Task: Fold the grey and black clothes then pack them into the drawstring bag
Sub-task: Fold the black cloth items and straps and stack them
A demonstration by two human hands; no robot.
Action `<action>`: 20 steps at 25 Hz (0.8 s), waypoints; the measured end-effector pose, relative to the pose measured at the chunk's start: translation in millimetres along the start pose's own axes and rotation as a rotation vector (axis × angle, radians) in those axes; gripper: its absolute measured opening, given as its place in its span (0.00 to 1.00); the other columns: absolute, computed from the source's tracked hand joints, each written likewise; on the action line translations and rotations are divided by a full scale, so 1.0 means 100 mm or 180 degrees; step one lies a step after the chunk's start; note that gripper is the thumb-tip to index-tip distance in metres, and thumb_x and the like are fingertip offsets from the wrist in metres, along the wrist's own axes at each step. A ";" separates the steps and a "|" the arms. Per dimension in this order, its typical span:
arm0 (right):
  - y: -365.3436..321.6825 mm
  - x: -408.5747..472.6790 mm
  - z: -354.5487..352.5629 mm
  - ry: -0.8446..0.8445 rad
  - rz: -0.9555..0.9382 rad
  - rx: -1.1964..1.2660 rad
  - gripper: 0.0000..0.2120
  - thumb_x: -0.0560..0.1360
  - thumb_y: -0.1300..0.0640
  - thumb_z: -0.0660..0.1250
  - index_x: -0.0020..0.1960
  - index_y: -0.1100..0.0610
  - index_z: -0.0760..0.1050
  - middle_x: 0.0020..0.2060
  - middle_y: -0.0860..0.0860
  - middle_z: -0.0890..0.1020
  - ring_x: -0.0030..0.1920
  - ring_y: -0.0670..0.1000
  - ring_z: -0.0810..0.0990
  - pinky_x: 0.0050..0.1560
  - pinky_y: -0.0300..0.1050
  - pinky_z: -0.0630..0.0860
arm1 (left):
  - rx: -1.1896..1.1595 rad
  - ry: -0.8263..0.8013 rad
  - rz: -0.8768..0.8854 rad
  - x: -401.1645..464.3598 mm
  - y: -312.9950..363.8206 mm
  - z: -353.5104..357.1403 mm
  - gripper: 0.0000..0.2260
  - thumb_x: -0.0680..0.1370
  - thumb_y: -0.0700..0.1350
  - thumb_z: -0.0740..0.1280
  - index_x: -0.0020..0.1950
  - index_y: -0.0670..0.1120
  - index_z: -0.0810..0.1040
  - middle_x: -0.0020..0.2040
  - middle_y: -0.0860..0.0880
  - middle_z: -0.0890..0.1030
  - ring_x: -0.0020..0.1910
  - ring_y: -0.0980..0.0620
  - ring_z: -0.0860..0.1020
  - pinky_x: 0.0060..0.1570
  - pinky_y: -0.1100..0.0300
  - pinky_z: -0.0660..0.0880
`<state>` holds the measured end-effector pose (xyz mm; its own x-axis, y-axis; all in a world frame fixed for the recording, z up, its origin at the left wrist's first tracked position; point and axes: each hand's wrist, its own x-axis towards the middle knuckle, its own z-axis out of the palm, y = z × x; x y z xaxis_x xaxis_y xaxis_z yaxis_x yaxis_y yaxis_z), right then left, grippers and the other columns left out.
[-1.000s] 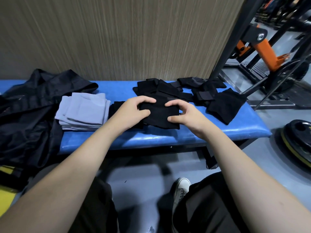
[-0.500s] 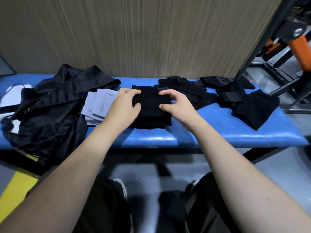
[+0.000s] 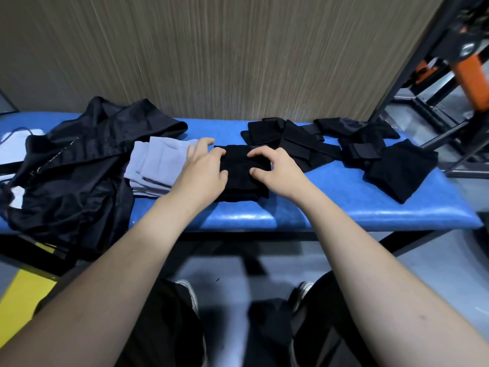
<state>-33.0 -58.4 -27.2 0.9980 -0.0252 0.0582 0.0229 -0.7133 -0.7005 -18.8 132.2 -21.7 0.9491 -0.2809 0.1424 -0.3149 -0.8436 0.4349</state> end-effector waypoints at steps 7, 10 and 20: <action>0.07 -0.03 -0.06 0.0531 -0.0454 -0.0393 0.17 0.75 0.54 0.69 0.63 0.45 0.76 0.57 0.47 0.70 0.58 0.51 0.74 0.56 0.50 0.77 | 0.0017 0.0259 0.0581 0.05 0.06 0.16 0.21 0.78 0.36 0.61 0.71 0.46 0.73 0.70 0.50 0.70 0.65 0.47 0.67 0.66 0.50 0.68; 0.18 -0.05 -0.04 0.0222 -0.0504 -0.0581 0.18 0.75 0.56 0.69 0.65 0.50 0.76 0.62 0.48 0.71 0.63 0.53 0.71 0.62 0.51 0.73 | 0.0184 0.0095 0.0469 0.10 0.11 0.26 0.24 0.79 0.34 0.57 0.74 0.48 0.69 0.73 0.51 0.66 0.69 0.48 0.65 0.66 0.51 0.69; 0.27 -0.08 -0.02 -0.0098 -0.0296 -0.0538 0.19 0.76 0.51 0.68 0.67 0.47 0.73 0.62 0.46 0.69 0.58 0.52 0.74 0.61 0.52 0.74 | 0.0467 -0.0053 0.0302 0.09 0.11 0.35 0.27 0.77 0.34 0.59 0.76 0.50 0.68 0.74 0.51 0.65 0.72 0.49 0.63 0.66 0.52 0.69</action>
<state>-40.0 -79.1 -45.0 0.9935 0.0657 0.0934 0.1072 -0.8191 -0.5635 -13.7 104.4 -46.4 0.9153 -0.3690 0.1612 -0.4011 -0.8703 0.2857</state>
